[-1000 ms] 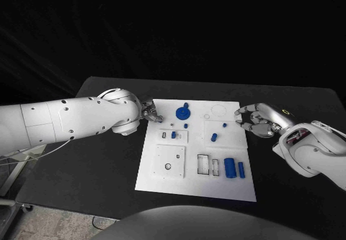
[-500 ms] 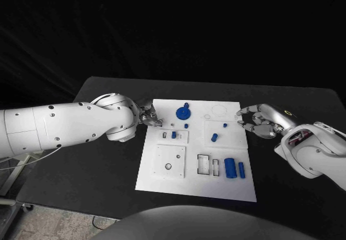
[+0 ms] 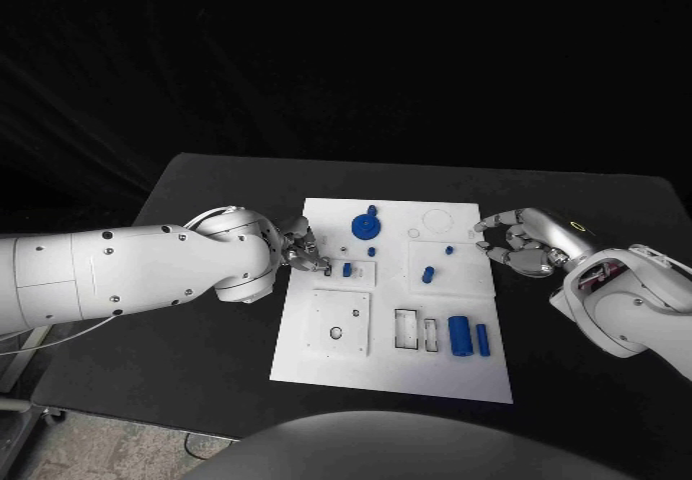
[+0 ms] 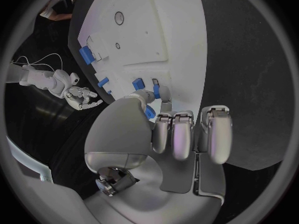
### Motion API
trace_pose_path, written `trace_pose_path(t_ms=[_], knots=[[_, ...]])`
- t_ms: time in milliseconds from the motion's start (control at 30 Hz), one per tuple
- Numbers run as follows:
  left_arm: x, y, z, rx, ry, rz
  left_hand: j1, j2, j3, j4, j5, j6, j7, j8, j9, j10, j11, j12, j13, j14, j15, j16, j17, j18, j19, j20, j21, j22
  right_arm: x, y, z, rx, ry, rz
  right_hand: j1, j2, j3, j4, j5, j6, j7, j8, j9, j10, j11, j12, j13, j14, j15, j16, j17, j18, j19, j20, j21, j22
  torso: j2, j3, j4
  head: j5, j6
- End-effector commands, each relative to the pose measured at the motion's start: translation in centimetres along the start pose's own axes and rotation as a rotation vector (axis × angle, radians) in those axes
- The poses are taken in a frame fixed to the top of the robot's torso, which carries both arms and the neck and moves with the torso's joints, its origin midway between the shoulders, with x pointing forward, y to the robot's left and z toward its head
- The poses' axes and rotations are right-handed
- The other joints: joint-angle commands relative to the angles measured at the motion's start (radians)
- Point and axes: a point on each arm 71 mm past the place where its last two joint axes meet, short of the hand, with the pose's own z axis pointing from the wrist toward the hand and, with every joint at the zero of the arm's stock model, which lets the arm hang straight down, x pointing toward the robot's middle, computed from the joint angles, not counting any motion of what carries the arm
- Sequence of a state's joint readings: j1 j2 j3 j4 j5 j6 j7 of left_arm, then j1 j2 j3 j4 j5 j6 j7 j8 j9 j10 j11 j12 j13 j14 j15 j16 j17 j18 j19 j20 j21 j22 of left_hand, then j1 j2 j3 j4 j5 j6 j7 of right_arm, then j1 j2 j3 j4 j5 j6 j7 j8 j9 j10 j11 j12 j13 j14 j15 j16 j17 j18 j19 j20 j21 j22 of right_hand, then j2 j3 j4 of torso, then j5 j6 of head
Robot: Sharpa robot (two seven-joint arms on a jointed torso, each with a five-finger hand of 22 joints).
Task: Assemble the parts on the task board
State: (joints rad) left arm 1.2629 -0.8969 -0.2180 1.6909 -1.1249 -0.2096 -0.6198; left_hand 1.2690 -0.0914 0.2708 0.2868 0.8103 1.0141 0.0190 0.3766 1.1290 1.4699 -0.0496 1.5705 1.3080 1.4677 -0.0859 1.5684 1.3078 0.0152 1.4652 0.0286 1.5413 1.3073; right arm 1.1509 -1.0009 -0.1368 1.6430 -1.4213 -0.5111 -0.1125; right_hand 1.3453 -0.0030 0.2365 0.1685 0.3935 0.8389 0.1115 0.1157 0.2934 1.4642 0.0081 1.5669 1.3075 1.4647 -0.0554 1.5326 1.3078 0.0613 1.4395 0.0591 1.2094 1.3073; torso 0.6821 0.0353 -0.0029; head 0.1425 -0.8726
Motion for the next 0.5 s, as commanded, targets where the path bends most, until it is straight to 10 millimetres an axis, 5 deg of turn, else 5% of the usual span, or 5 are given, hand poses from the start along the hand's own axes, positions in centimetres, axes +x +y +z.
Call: trace_pose_path(t_ms=[33,500], knots=[[0.37,-0.16,0.0,0.003,0.009,0.021,0.004,0.001,0.007,0.0,-0.006,0.0,-0.003,-0.003,0.0,0.101,0.003,0.0,0.263,0.103,0.003,0.002,0.263,-0.004,0.074,0.002,-0.007,0.249,0.01,-0.03,-0.09,0.004,-0.001,0.004,0.01,-0.003,0.007,-0.002,0.005,0.006,-0.001,-0.004,-0.002,0.099,0.005,-0.004,0.259,0.094,0.004,-0.008,0.232,0.014,0.0,-0.003,-0.005,0.164,0.001,-0.0004,0.0002,0.001,0.0],[0.77,-0.28,-0.13,0.008,0.016,0.027,0.004,0.002,0.01,-0.001,-0.008,0.0,-0.003,-0.005,-0.001,0.101,0.004,0.0,0.263,0.103,0.003,0.002,0.263,-0.004,0.073,0.002,-0.009,0.248,0.07,-0.05,-0.09,0.008,0.004,0.005,0.01,-0.003,0.008,-0.003,0.006,0.006,-0.001,-0.004,-0.002,0.097,0.005,-0.006,0.258,0.094,0.004,-0.01,0.23,0.014,0.0,-0.003,-0.006,0.164,-0.001,0.0001,-0.0002,0.005,0.0]])
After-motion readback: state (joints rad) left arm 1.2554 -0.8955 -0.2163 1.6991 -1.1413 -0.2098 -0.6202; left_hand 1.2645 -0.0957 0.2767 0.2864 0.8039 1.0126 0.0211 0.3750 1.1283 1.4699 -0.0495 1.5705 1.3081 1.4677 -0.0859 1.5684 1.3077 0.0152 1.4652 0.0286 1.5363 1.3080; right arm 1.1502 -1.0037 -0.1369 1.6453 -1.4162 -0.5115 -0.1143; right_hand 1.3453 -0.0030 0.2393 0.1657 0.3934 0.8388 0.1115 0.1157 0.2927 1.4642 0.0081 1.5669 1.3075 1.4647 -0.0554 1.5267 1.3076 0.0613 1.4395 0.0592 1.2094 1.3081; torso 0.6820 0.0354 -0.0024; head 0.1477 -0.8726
